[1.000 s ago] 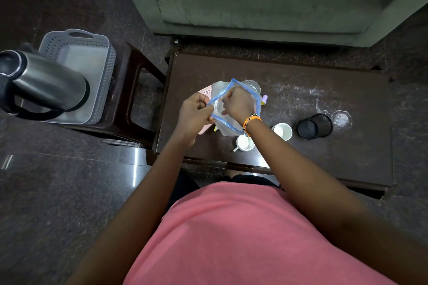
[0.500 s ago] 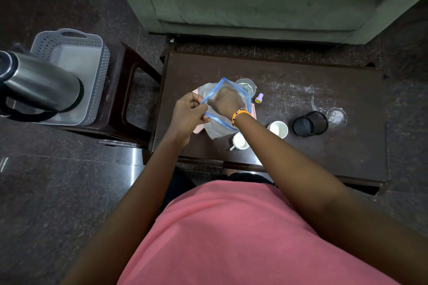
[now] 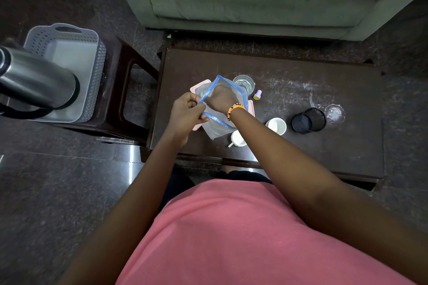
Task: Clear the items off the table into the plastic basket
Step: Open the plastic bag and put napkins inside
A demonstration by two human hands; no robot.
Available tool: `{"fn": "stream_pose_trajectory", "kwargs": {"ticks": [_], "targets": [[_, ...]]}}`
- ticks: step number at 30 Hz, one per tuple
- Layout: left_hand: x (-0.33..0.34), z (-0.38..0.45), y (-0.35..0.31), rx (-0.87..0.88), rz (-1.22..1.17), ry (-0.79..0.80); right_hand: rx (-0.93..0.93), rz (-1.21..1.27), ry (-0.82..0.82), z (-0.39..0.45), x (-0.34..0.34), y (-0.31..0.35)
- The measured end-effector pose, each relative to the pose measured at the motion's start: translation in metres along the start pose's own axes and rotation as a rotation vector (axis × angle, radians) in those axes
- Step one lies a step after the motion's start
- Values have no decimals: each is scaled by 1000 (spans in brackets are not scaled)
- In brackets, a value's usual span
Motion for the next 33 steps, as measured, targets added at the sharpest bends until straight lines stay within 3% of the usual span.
{"fn": "stream_pose_trajectory", "kwargs": {"ticks": [4,10,19,23,27,33], "targets": [[1,0,1,8,-3,15,-2,-24,41,-3,9,3],[1,0,4,-4,30,10,-15,-69,-85,-4,3,2],[4,0,8,-63,72,-42,19,89,-5,-15,-2,2],[3,5,8,-87,154,-135,-48,32,-32,-26,-11,10],[0,9,8,-94,235,-218,-228,-73,-169,-51,-25,23],[-7,15,6,-14,324,-301,-503,440,-332,-79,-64,38]]}}
Point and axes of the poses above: each hand's wrist, its own z-axis towards the middle knuckle, its own x-axis out of the palm, y = z × x, the point moved 5 cm from there along z, towards the middle knuckle, and after that the axes turned 15 degrees about z, right-handed, at the moved point
